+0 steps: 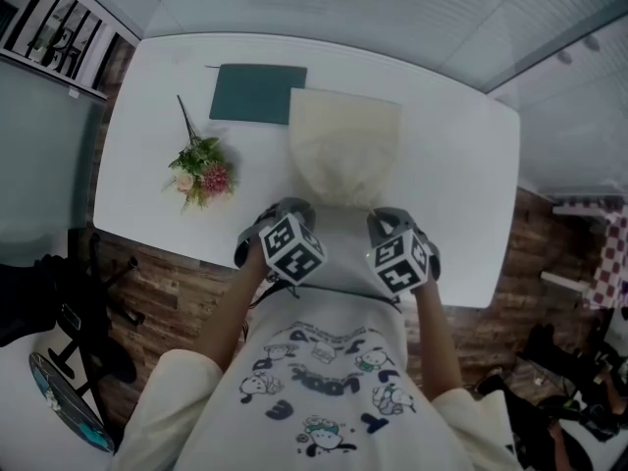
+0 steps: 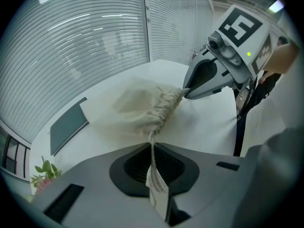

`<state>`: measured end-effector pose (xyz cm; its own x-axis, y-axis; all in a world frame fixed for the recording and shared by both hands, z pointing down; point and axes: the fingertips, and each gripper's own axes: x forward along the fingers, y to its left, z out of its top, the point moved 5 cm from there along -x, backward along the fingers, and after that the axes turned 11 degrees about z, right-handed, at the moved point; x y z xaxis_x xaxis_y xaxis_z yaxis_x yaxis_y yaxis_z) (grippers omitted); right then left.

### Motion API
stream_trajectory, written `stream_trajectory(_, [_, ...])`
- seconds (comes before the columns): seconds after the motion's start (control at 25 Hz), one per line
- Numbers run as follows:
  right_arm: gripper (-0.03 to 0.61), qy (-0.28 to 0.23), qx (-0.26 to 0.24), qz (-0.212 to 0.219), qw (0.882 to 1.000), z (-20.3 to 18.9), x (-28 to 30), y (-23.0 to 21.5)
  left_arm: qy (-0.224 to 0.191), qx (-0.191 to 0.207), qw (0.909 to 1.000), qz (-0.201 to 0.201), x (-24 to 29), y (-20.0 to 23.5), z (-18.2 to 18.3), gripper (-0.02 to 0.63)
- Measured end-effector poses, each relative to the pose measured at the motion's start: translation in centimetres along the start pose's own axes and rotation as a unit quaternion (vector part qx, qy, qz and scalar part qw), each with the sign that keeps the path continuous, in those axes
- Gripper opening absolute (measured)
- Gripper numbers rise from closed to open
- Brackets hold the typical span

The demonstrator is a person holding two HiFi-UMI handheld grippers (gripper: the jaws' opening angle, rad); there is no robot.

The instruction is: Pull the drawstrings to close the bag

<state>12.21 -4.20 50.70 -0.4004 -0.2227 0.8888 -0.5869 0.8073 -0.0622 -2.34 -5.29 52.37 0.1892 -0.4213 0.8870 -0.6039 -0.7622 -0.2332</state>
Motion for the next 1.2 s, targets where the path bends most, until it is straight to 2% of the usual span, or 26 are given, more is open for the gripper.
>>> stream_trajectory(0.08, [0.028,-0.003,0.014,-0.018,1.000,0.0,-0.2,-0.3,-0.004,-0.039,0.9992,-0.004,-0.2,0.1,0.1,0.054])
stream_trajectory(0.2, [0.024,-0.010,0.052,-0.046,0.998,-0.3,-0.3,-0.7,-0.009,-0.130,0.9914,-0.013,-0.4,0.4,0.2,0.051])
stream_trajectory(0.28, [0.023,-0.011,0.075,-0.065,0.995,-0.4,-0.4,-0.9,-0.012,-0.205,0.9785,-0.019,-0.6,0.5,0.2,0.049])
stream_trajectory(0.32, [0.023,-0.009,0.079,-0.076,0.994,-0.4,-0.5,-0.9,-0.014,-0.246,0.9690,-0.021,-0.6,0.6,0.1,0.049])
stream_trajectory(0.44, [0.023,-0.009,0.071,-0.127,0.989,-0.1,-0.6,-0.8,-0.024,-0.358,0.9330,-0.021,-0.7,0.7,-0.2,0.049])
stream_trajectory(0.52, [0.021,-0.027,0.091,-0.152,0.984,-0.1,-0.8,-0.9,-0.037,-0.427,0.9030,-0.029,-0.8,0.7,-0.3,0.048])
stream_trajectory(0.68, [0.021,-0.086,0.184,-0.167,0.965,-0.1,-1.6,-1.1,-0.058,-0.549,0.8304,-0.076,-1.1,1.3,-0.3,0.048])
stream_trajectory(0.8, [0.021,-0.133,0.250,-0.158,0.946,-0.2,-2.1,-1.6,-0.061,-0.617,0.7766,-0.112,-0.9,1.6,-0.6,0.046])
stream_trajectory(0.92, [0.021,-0.170,0.312,-0.145,0.924,-1.0,-2.3,-2.2,-0.071,-0.683,0.7118,-0.149,-0.7,1.7,-0.9,0.046])
stream_trajectory(0.96, [0.021,-0.181,0.325,-0.142,0.917,-1.0,-2.4,-2.3,-0.078,-0.695,0.6980,-0.153,-0.7,1.9,-1.0,0.046])
stream_trajectory(1.0, [0.021,-0.191,0.340,-0.137,0.910,-1.1,-2.5,-2.3,-0.085,-0.702,0.6906,-0.153,-0.7,2.1,-1.0,0.046])
stream_trajectory(1.04, [0.021,-0.203,0.362,-0.127,0.901,-1.1,-2.5,-2.4,-0.090,-0.704,0.6878,-0.152,-0.7,2.2,-1.1,0.046])
stream_trajectory(1.2, [0.021,-0.246,0.469,-0.074,0.845,-2.1,-2.0,-2.7,-0.095,-0.712,0.6808,-0.144,-0.8,2.5,-1.3,0.046])
